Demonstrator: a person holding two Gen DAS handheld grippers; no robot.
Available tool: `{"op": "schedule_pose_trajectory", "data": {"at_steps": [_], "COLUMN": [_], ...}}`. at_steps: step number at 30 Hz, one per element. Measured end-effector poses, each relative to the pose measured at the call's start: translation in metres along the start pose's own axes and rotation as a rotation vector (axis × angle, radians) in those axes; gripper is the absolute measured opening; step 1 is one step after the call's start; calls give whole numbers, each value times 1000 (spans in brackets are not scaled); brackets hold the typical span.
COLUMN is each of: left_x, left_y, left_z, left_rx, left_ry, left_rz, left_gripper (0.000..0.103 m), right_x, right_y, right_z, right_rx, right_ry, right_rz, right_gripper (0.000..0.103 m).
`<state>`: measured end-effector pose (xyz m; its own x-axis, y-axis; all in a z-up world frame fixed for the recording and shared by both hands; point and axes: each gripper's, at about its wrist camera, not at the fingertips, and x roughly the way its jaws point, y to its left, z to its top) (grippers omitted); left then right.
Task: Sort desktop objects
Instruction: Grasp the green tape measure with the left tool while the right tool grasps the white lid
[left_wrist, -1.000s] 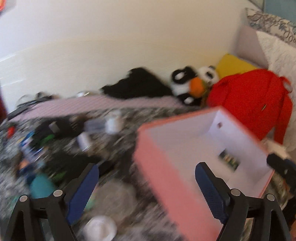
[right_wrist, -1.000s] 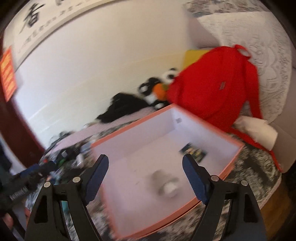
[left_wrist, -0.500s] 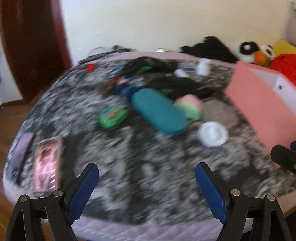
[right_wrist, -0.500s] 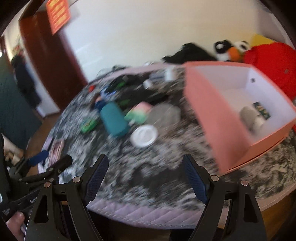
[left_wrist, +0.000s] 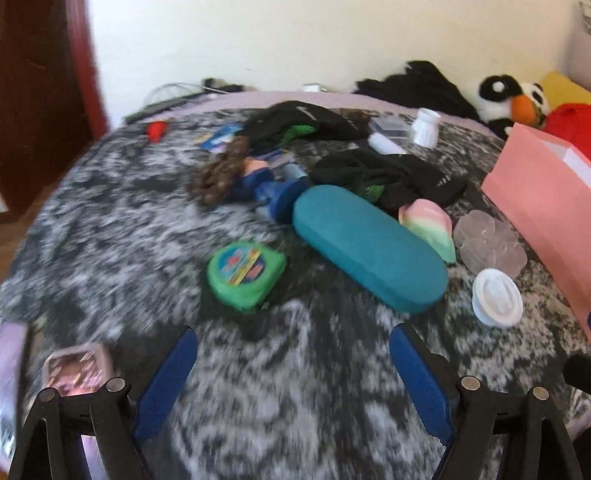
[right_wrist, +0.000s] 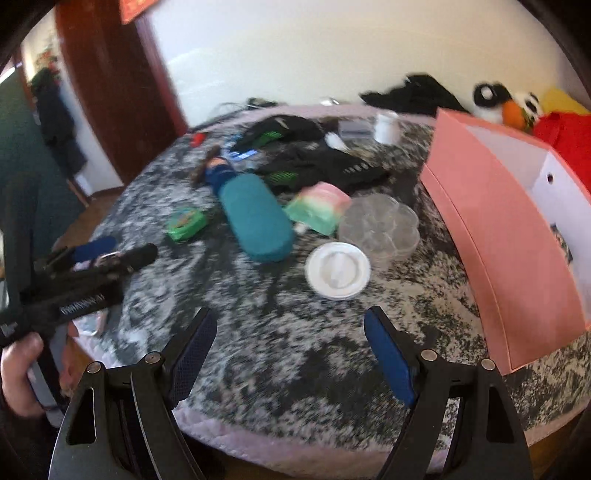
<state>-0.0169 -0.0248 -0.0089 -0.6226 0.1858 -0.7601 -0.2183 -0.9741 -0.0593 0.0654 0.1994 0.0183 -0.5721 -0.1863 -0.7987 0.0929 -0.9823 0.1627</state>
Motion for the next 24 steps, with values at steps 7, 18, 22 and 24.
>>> {"op": "schedule_pose_trajectory", "data": {"at_steps": [7,18,22,24], "left_x": [53,101,115,118], "left_y": [7,27,28,28], "left_z": [8,24,26,29], "left_rx": [34,34,54,54], "left_ry": [104,144,154,151], "left_rz": [-51,5,17,17], "left_gripper": [87,87,87,87], "right_x": [50,86,93,96], "right_y": [-28,-49,-50,-48], "right_z": [7,5,8,11], "right_rx": [131,180,177,170], "right_ry": [79,122,121,112], "right_rz": [-40,-64,-74,-91], "right_gripper": [85,85,85,85]}}
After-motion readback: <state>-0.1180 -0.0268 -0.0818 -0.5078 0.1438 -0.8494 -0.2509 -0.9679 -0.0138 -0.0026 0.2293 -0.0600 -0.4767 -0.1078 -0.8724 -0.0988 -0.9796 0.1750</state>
